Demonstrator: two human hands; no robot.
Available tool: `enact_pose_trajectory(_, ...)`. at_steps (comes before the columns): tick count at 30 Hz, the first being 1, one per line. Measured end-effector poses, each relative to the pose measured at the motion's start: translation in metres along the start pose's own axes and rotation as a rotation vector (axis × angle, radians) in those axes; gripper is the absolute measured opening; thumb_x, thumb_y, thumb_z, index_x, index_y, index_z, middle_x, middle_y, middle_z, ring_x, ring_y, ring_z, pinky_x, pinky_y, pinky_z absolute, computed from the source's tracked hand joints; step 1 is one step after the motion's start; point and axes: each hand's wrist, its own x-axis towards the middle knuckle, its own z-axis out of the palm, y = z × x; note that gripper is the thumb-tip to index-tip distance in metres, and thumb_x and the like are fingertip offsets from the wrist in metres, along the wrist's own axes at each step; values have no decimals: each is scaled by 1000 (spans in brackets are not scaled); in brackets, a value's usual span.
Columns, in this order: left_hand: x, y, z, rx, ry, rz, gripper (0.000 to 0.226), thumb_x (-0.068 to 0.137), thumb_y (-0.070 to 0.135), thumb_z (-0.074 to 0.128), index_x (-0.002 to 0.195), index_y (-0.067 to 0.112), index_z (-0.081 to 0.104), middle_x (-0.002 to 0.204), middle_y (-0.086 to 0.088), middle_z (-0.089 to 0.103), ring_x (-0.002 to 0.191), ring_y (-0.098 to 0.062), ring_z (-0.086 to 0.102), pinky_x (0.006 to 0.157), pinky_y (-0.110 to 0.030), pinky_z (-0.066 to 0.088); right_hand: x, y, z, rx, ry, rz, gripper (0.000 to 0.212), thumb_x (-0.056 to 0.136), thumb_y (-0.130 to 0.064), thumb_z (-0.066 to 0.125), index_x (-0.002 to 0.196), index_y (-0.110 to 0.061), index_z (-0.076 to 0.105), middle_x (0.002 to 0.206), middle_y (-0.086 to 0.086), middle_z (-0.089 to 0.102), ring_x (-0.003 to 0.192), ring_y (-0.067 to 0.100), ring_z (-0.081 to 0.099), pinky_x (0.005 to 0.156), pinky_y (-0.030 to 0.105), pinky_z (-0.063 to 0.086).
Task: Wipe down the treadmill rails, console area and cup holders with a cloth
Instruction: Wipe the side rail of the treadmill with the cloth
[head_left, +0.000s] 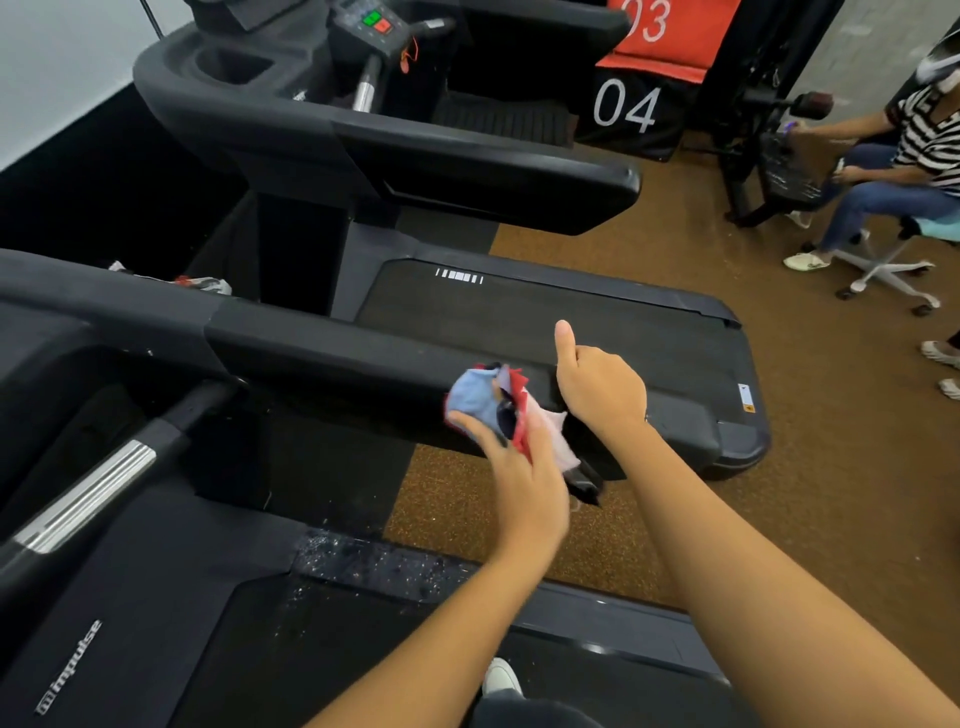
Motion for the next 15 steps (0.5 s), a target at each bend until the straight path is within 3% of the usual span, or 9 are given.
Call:
enact_pose_trajectory(2, -8, 7, -3, -12, -68, -16, 68, 96, 48, 30, 148, 23, -7, 150, -1, 28, 127, -10, 40, 94, -10, 35, 1, 0, -5, 125, -33, 33, 71, 98, -52, 12, 80, -8, 64, 74, 2, 61, 74, 20, 54, 60, 30, 36)
enact_pose_trajectory(5, -11, 34, -16, -115, -119, -35, 49, 97, 45, 28, 138, 18, 34, 115, 9, 52, 101, 0, 51, 77, -6, 41, -2, -3, -16, 498, -47, 65, 61, 98, -52, 14, 103, -20, 65, 102, -5, 60, 92, 9, 51, 72, 21, 34)
enact_pose_trajectory(7, -9, 53, -22, -155, -127, -16, 50, 95, 46, 28, 135, 18, 40, 114, 5, 54, 104, -8, 53, 85, -18, 40, -12, -15, -24, 745, -42, 78, 55, 98, -54, 16, 112, -26, 61, 120, -8, 57, 112, 7, 49, 90, 22, 35)
enact_pose_trajectory(9, -9, 63, -25, -130, -160, 29, 45, 94, 50, 32, 124, 23, 50, 116, 3, 59, 108, -4, 56, 92, -25, 43, -27, -32, -32, 988, -102, 86, 53, 98, -54, 19, 118, -26, 58, 127, -7, 56, 122, 9, 48, 107, 34, 34)
enact_pose_trajectory(11, -15, 66, -21, -133, -247, 42, 31, 90, 49, 36, 109, 33, 54, 107, 11, 63, 99, 4, 59, 89, -22, 46, -42, -47, -34, 1166, -204, 92, 51, 97, -55, 23, 109, -22, 61, 111, -4, 65, 103, 2, 61, 96, 24, 46)
enact_pose_trajectory(13, -20, 61, -17, -106, -258, 55, 23, 86, 48, 36, 101, 42, 52, 101, 19, 63, 96, 8, 59, 89, -20, 46, -49, -51, -28, 1241, -248, 125, 40, 97, -49, 29, 88, -25, 59, 82, -10, 65, 66, -8, 63, 64, 8, 50)
enact_pose_trajectory(15, -22, 58, -16, -96, -259, 52, 18, 92, 42, 33, 95, 43, 51, 88, 24, 66, 87, 12, 60, 81, -16, 47, -52, -55, -26, 1388, -230, 176, 40, 97, -47, 32, 79, -22, 57, 63, -11, 61, 54, -1, 60, 50, 10, 48)
